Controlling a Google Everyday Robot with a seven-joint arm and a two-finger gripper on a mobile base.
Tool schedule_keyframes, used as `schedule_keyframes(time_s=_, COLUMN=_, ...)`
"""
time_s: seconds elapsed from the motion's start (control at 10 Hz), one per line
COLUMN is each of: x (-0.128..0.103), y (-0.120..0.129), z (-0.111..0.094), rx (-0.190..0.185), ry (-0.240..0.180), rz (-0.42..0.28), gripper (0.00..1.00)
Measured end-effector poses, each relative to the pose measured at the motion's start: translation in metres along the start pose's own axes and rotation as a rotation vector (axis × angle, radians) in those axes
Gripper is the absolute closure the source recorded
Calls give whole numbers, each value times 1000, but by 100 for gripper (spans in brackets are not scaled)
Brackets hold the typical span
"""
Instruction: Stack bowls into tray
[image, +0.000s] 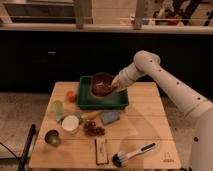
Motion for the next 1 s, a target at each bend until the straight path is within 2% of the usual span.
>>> schedule_keyframes(time_s=0.3, x=18, y=1, z=13, rx=-8, ry=21, rz=21, gripper=99)
schedule_keyframes(time_s=0.4, x=23, y=6, z=19, rx=-16, ry=27, rz=33, gripper=94)
schedule_keyframes(time_s=0.8, x=29, y=19, z=32, rx=-24, ry=25, rz=60, gripper=53)
schedule_keyframes(time_s=1.0, x=28, y=23, z=37, rx=-25, ry=19, rz=67, gripper=35)
